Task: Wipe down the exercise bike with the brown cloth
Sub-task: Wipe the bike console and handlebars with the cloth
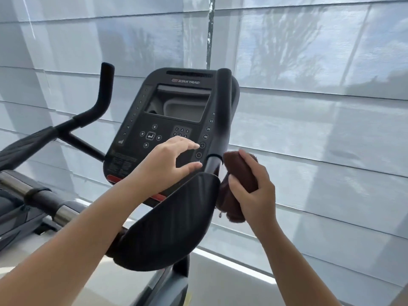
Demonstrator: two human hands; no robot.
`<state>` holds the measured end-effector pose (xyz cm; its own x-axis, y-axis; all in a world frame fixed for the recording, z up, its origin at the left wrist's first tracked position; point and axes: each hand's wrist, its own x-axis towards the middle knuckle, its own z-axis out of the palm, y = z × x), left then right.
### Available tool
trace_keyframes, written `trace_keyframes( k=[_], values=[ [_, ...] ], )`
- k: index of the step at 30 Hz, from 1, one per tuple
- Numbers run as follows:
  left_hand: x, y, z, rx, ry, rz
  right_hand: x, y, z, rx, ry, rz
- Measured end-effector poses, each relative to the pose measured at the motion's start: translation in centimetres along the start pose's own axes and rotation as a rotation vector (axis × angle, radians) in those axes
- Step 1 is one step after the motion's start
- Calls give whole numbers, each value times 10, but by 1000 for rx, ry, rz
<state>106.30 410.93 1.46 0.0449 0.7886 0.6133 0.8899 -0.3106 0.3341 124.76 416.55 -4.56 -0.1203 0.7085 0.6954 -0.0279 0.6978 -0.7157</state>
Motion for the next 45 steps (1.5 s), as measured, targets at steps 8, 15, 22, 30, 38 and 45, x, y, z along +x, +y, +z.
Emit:
trace_keyframes(
  k=[8, 15, 22, 30, 38, 45],
  values=[
    [55, -30, 14, -164, -158, 35, 63, 4, 3, -172, 127, -116],
    [69, -43, 35, -258, -199, 59, 148, 6, 16, -284, 153, -276],
    [70, -45, 43, -406, -131, 11, 165, 25, 31, -289, 33, -276],
    [64, -41, 47, -524, -92, -28, 147, 29, 10, -355, -42, -328],
    [57, -40, 51, -449, 32, 41, 185, 25, 33, -260, 39, -357],
    [54, -34, 53, -567, 70, -24, 98, 53, 3, -129, -153, -120]
  ],
)
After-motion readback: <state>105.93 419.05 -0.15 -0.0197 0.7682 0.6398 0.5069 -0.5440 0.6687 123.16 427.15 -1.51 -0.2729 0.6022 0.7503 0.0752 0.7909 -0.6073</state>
